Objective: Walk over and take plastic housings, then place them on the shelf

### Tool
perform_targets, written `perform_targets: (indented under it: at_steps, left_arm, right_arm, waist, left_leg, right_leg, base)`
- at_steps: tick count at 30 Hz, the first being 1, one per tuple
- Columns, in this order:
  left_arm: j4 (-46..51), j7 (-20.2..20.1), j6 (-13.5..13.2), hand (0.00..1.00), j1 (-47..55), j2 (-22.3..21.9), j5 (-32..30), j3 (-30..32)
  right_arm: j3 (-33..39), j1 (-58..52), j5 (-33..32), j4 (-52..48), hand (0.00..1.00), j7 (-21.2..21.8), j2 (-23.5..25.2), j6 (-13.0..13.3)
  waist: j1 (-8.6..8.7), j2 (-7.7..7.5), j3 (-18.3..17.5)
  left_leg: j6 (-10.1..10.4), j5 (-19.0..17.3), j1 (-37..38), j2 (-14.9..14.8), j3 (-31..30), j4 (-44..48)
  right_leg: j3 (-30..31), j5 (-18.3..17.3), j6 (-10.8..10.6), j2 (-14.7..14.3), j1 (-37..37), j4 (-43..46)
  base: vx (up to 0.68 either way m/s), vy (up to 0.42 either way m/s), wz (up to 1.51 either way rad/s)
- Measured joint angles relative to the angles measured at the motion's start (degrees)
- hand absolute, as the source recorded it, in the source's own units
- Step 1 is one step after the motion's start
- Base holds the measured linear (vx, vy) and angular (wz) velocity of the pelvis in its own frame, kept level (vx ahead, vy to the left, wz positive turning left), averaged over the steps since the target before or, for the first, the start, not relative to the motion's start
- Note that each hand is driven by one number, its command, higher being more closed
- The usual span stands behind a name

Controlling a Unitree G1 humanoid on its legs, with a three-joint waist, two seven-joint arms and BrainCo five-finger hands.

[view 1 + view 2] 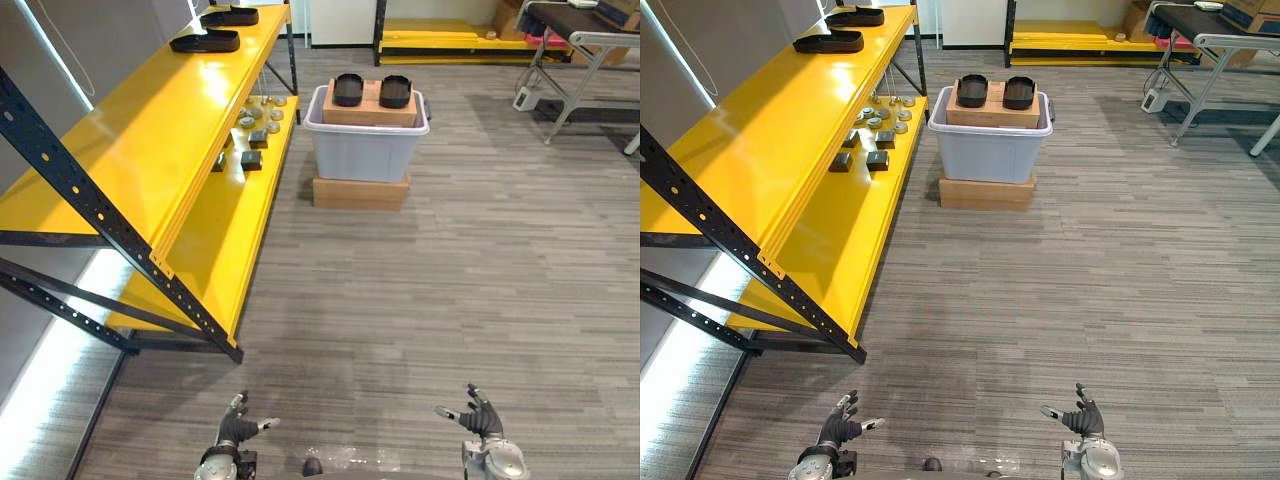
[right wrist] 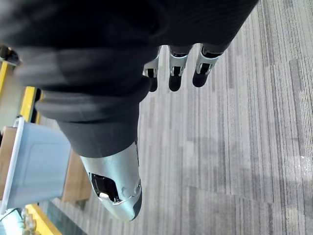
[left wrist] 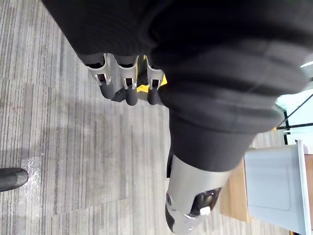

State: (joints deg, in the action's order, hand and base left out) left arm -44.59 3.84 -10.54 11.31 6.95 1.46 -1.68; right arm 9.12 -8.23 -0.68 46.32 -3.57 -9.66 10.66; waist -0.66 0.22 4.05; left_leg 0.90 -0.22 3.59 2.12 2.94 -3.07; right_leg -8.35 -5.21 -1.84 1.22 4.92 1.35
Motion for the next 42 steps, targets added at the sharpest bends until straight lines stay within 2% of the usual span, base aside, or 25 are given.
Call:
perform_targets:
  at_steps: [9, 17, 19, 23, 25, 26, 27, 28, 29, 31, 32, 34, 36, 37, 38, 39, 40, 41, 42]
  left_arm:
    - [0.0, 0.0, 0.1, 0.0, 1.4, 0.0, 0.1, 0.1]
    - [0.0, 0.1, 0.1, 0.0, 1.3, 0.0, 0.2, 0.1]
    - [0.3, 0.1, 0.1, 0.0, 1.1, 0.0, 0.3, 0.2]
    - [2.5, 0.2, 0.1, 0.0, 0.9, 0.0, 0.7, 2.0]
    - [2.6, 0.5, 0.1, 0.0, 0.8, 0.0, 1.3, 2.6]
    - [2.9, 0.5, 0.2, 0.0, 0.9, -0.2, 1.4, 2.5]
    - [3.2, 0.5, 0.2, 0.0, 0.9, -0.2, 1.5, 2.5]
    - [3.6, 0.5, 0.2, 0.0, 0.4, -0.1, 2.3, 2.4]
    - [3.6, 0.7, 0.3, 0.0, -0.4, 0.1, 2.6, 2.4]
    - [3.6, 1.4, 0.4, 0.0, -1.6, 0.6, 2.7, 2.4]
    - [3.6, 1.6, 0.4, 0.0, -1.8, 0.7, 3.0, 2.4]
    - [3.6, 1.8, 0.4, 0.0, -2.2, 0.9, 3.5, 2.4]
    - [3.5, 2.6, 0.4, 0.0, -3.5, 1.0, 4.0, 2.4]
    - [3.5, 2.8, 0.3, 0.0, -4.1, 1.0, 4.4, 2.4]
    - [3.5, 2.9, 0.3, 0.0, -4.4, 1.3, 4.6, 2.4]
    - [3.4, 2.9, 0.3, 0.0, -4.6, 1.6, 4.6, 2.4]
    - [2.9, 3.2, 0.3, 0.0, -4.7, 1.2, 4.6, 2.4]
    - [2.4, 3.8, 0.2, 0.0, -4.8, 0.3, 4.6, 2.4]
    - [2.0, 3.9, 0.2, 0.0, -5.0, 0.0, 4.6, 2.4]
  right_arm:
    - [0.0, -0.1, -2.2, 1.0, 0.0, 0.0, 0.0, -1.0]
    - [1.7, 0.2, -3.4, 2.3, 0.0, -0.2, 0.1, -1.2]
    - [1.8, 0.8, -4.0, 2.4, 0.0, -0.2, 0.1, -1.2]
    - [2.0, 3.5, -4.5, 2.4, 0.0, -1.2, 0.1, -1.7]
    - [3.0, 4.7, -4.5, 2.8, 0.0, -1.5, 0.1, -2.1]
    - [4.1, 5.7, -4.5, 3.1, 0.0, -1.7, 0.1, -2.2]
    - [4.4, 6.1, -4.6, 3.2, 0.0, -1.8, 0.1, -2.2]
    - [4.5, 6.5, -5.4, 3.2, 0.0, -1.8, 0.0, -2.2]
    - [4.3, 6.3, -5.7, 3.5, 0.0, -2.0, 0.1, -2.3]
    - [3.8, 6.3, -5.9, 4.1, 0.0, -2.0, 0.3, -2.7]
    - [3.7, 6.7, -6.0, 4.1, 0.0, -2.2, 0.1, -3.0]
    - [2.7, 7.9, -6.0, 4.1, 0.0, -2.6, -0.4, -3.2]
    - [1.5, 10.1, -6.0, 4.1, 0.0, -2.7, -1.1, -3.2]
    - [1.4, 11.4, -6.0, 4.1, 0.0, -2.7, -1.2, -3.2]
    - [1.1, 11.9, -6.0, 4.0, 0.0, -2.8, -1.3, -3.2]
    - [1.1, 11.8, -6.0, 4.0, 0.0, -2.9, -1.4, -3.2]
    - [1.1, 11.3, -6.0, 4.0, 0.0, -3.0, -1.9, -3.3]
    - [1.2, 11.3, -6.0, 3.9, 0.0, -3.0, -2.2, -3.3]
    - [1.2, 11.5, -6.0, 3.9, 0.0, -3.0, -2.2, -3.3]
  waist:
    - [0.51, 0.45, -0.3]
    - [0.23, 0.42, -0.3]
    - [0.26, 0.36, -0.2]
    - [-0.09, 0.38, 0.5]
    - [-0.14, 0.92, 0.9]
    - [-0.16, 1.72, 1.5]
    - [-0.12, 2.09, 1.8]
    - [0.03, 2.4, 3.0]
    - [0.07, 2.26, 3.5]
    - [0.03, 1.65, 4.8]
    - [0.14, 1.7, 5.4]
    - [1.01, 2.03, 6.2]
    - [1.51, 2.91, 7.5]
    - [1.48, 2.82, 8.3]
    - [1.49, 1.51, 8.4]
    - [1.61, 0.91, 8.6]
    - [2.01, 0.58, 8.4]
    - [2.56, 1.27, 8.0]
    - [2.87, 1.57, 7.8]
  left_leg:
    - [-0.4, 0.2, 0.6, -0.1, 0.2, -0.5]
    - [-1.1, 0.2, -0.1, -0.2, 1.9, -0.9]
    - [-2.1, -0.8, -0.6, -0.2, 2.4, 0.1]
    - [-2.8, -4.9, -3.0, -0.4, 5.0, 5.1]
    - [-3.3, -7.6, -4.0, -0.7, 6.1, 8.3]
    - [-3.6, -9.7, -4.7, -1.2, 7.0, 10.8]
    - [-3.7, -10.7, -5.0, -1.3, 7.2, 11.9]
    - [-4.1, -12.1, -4.7, -1.1, 7.3, 13.2]
    - [-5.1, -13.4, -3.6, -0.8, 7.1, 14.0]
    - [-5.6, -15.0, -1.6, -0.1, 6.5, 14.9]
    - [-5.5, -15.7, 0.2, -0.1, 6.2, 14.9]
    - [-4.9, -16.1, 2.3, -1.2, 5.6, 13.6]
    - [-3.6, -16.8, 3.9, -3.4, 5.0, 12.5]
    - [-2.1, -17.2, 5.5, -4.3, 5.0, 11.5]
    - [-0.5, -17.6, 7.4, -3.9, 4.8, 10.5]
    - [0.6, -18.3, 8.8, -3.8, 4.5, 10.1]
    - [2.2, -19.2, 10.9, -4.5, 3.2, 9.9]
    - [2.3, -19.3, 10.3, -5.8, 1.5, 12.3]
    - [2.5, -19.2, 9.2, -6.4, 1.1, 14.8]
  right_leg:
    - [-0.9, -0.3, 0.8, -0.1, -0.3, 0.4]
    - [0.7, 0.0, 1.1, -0.2, -1.3, -0.5]
    - [1.1, 0.0, 1.0, -0.2, -1.5, -0.5]
    - [3.9, -0.1, 0.8, -0.1, -2.3, -0.4]
    - [4.8, -1.3, -0.8, 0.1, -3.1, 1.3]
    - [5.0, -3.5, -3.4, 0.2, -5.2, 6.3]
    - [4.9, -5.1, -4.8, 0.6, -6.9, 10.6]
    - [3.7, -7.4, -6.6, 1.6, -10.7, 20.6]
    - [1.6, -7.9, -6.4, 3.3, -16.0, 32.1]
    - [-1.7, -10.2, -5.1, 6.4, -20.5, 41.2]
    - [-3.9, -10.8, -4.2, 7.6, -22.4, 41.0]
    - [-6.0, -10.5, -3.8, 7.7, -24.9, 35.8]
    - [-6.4, -7.7, -3.3, 5.7, -27.8, 27.5]
    - [-5.7, -2.7, -3.1, 4.5, -29.1, 19.5]
    - [-4.7, 2.5, -3.0, 4.7, -29.3, 12.3]
    - [-4.0, 4.2, -2.6, 4.9, -29.4, 10.7]
    - [-2.7, 10.1, 0.7, 5.1, -30.1, 14.0]
    - [-3.1, 6.3, 2.6, 5.1, -33.2, 22.0]
    - [-3.6, 4.0, 2.7, 5.1, -34.0, 24.8]
  base:
    - [-0.08, -0.006, 0.0]
    - [0.02, 0.001, -0.1]
    - [0.08, 0.007, -0.14]
    - [0.13, 0.026, -0.38]
    - [0.11, 0.051, -0.38]
    - [0.09, 0.059, -0.31]
    - [0.08, 0.102, -0.27]
    - [0.12, 0.111, -0.06]
    - [0.14, 0.11, 0.03]
    - [0.24, 0.071, 0.13]
    - [0.29, 0.056, 0.14]
    - [0.35, 0.0, 0.22]
    - [0.38, -0.069, 0.17]
    - [0.44, -0.136, 0.1]
    - [0.47, -0.168, 0.18]
    - [0.52, -0.223, 0.32]
    - [0.54, -0.267, 0.37]
    - [0.54, -0.286, 0.33]
    - [0.52, -0.325, 0.24]
